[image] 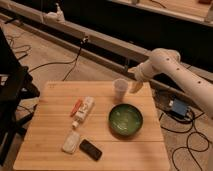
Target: Place the eraser on the white sponge
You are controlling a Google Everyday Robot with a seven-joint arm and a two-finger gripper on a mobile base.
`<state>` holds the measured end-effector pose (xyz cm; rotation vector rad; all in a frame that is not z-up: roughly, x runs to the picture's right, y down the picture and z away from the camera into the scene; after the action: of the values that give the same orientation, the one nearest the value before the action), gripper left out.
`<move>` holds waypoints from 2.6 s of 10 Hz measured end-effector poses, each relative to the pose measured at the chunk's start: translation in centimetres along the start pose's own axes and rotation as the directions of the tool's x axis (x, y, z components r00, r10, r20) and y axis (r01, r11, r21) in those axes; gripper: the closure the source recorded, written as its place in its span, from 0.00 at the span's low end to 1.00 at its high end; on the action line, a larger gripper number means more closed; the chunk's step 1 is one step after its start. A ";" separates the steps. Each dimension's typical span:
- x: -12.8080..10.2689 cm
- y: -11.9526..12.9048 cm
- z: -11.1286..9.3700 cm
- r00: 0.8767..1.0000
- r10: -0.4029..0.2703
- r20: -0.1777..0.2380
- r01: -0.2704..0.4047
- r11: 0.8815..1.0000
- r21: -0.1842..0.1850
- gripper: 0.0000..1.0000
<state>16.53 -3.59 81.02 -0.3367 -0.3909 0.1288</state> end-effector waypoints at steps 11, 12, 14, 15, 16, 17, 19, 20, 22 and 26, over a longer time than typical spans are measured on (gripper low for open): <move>0.0 0.0 0.0 1.000 0.000 0.000 0.000 1.000 0.000 0.24; 0.0 0.0 0.0 1.000 0.000 0.000 0.000 1.000 0.000 0.24; -0.9 0.3 -0.1 0.999 -0.032 0.002 0.032 0.999 -0.014 0.24; -2.8 1.5 0.3 0.996 -0.087 0.023 0.088 0.995 -0.049 0.24; -4.5 2.7 0.8 0.991 -0.129 0.046 0.132 0.988 -0.079 0.24; -5.5 3.6 1.1 0.986 -0.155 0.061 0.161 0.982 -0.100 0.24; -8.4 6.3 1.7 0.970 -0.214 0.112 0.229 0.962 -0.147 0.24; -9.8 7.6 1.8 0.963 -0.225 0.145 0.248 0.954 -0.166 0.24; -13.5 10.8 1.6 0.938 -0.254 0.236 0.303 0.932 -0.201 0.24; -16.7 15.6 1.8 0.898 -0.308 0.314 0.394 0.880 -0.263 0.24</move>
<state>-0.43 8.42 71.26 -0.5671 -0.7364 -0.2592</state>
